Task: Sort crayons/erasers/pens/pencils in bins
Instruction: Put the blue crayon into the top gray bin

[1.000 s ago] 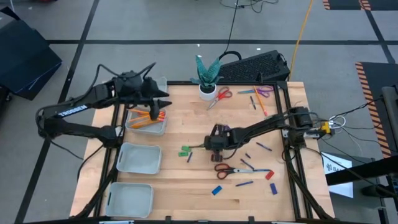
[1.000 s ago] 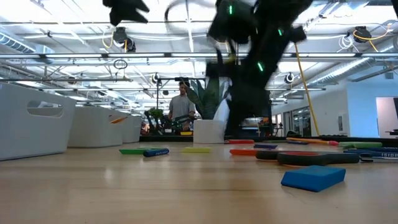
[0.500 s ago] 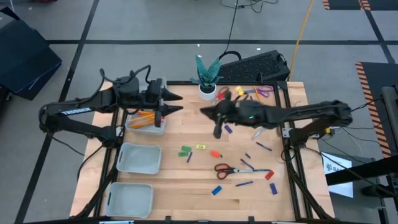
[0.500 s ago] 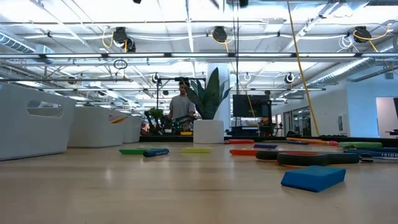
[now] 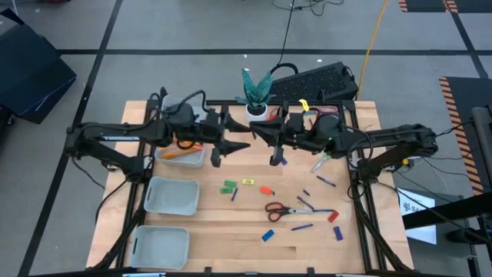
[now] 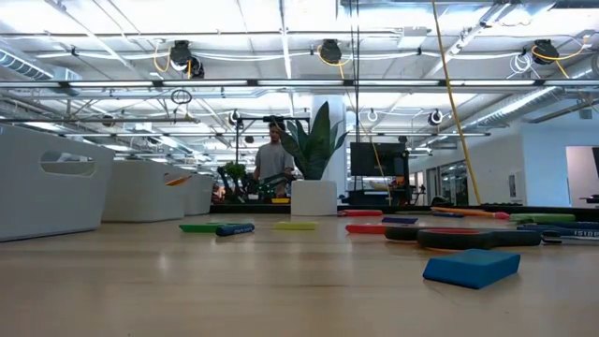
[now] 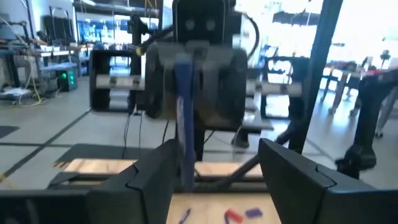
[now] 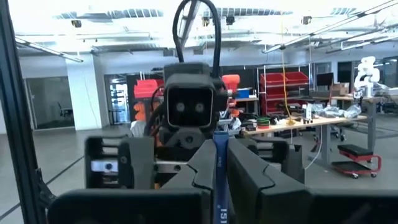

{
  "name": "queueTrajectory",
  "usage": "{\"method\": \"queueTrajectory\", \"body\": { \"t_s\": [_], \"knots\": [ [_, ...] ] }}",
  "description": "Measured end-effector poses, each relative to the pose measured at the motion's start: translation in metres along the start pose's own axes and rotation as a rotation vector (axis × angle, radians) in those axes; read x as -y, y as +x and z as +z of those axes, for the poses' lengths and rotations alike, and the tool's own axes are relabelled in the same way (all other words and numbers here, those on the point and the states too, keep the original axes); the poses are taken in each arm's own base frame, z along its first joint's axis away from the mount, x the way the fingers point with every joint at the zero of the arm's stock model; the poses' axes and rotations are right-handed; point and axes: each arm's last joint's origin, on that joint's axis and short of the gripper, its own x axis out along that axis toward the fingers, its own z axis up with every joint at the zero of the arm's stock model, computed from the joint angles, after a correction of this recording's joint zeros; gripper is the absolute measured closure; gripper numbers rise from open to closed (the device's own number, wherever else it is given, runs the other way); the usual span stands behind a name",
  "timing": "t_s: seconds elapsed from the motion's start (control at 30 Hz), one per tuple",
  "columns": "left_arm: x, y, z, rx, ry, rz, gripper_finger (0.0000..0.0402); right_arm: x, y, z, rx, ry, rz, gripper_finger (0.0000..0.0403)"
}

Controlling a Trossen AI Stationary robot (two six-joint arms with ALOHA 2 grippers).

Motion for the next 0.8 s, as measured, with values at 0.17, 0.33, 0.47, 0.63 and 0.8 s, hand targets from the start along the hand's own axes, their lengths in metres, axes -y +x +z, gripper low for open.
{"method": "queueTrajectory", "body": {
  "t_s": [0.17, 0.33, 0.47, 0.63, 0.8],
  "knots": [
    [-0.003, 0.009, -0.007, 0.004, -0.033, 0.008, 0.0208, 0.0, 0.002, -0.004, -0.009, 0.009, 0.0, 0.0385],
    [-0.004, 0.007, -0.004, 0.018, -0.031, 0.023, 0.0287, 0.0, 0.002, -0.004, -0.007, 0.027, 0.0, 0.0385],
    [-0.008, 0.007, -0.005, 0.008, -0.051, 0.036, 0.0375, 0.0, 0.002, -0.004, -0.006, 0.025, -0.002, 0.0381],
    [-0.012, 0.006, -0.008, -0.022, -0.102, 0.044, 0.0369, 0.0, 0.002, -0.004, -0.012, 0.019, -0.006, 0.0345],
    [-0.017, -0.003, -0.008, -0.086, -0.112, 0.079, 0.0379, 0.0, 0.002, -0.004, -0.007, 0.026, -0.006, 0.0269]
  ]
}}
